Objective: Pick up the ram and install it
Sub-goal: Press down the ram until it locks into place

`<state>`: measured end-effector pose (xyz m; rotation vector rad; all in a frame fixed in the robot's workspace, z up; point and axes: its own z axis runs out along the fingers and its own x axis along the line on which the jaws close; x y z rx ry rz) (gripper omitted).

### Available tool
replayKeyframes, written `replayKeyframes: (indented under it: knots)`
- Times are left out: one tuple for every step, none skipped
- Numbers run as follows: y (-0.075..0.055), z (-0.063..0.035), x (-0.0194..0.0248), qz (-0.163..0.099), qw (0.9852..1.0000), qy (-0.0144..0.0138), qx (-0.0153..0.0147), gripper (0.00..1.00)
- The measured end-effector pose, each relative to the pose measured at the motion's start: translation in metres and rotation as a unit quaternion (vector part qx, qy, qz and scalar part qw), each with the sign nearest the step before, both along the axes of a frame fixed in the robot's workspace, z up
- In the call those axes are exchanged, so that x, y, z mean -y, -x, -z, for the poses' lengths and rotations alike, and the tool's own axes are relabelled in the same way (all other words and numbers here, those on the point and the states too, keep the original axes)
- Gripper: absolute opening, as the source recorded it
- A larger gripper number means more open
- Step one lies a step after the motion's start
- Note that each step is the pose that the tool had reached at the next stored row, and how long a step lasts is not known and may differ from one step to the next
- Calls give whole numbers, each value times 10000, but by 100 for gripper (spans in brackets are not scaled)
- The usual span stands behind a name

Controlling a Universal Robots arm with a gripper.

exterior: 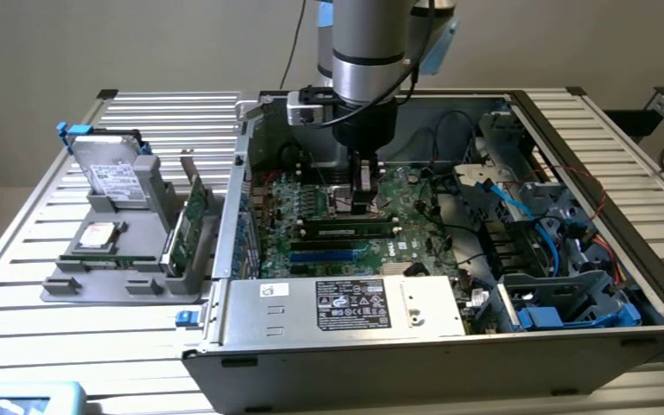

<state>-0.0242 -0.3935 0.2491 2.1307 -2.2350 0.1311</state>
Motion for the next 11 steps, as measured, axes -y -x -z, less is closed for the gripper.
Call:
replayKeyframes:
  knots:
    - [0, 0, 0, 0, 10000, -2, 0, 11]
    - [0, 0, 0, -1, 10000, -2, 0, 11]
    - [0, 0, 0, -1, 10000, -2, 0, 11]
    - [0, 0, 1, -2, 10000, -2, 0, 11]
    - [0, 0, 1, -2, 10000, -2, 0, 11]
    - [0, 0, 1, -2, 10000, -2, 0, 11]
    - [-1, 0, 1, -3, 10000, -2, 0, 11]
    - [0, 0, 1, 2, 10000, -2, 0, 11]
    - [0, -1, 1, 46, 10000, -1, 0, 11]
    - [0, -1, 2, 100, 10000, -1, -1, 11]
    - [0, -1, 1, 161, 9999, -1, 0, 11]
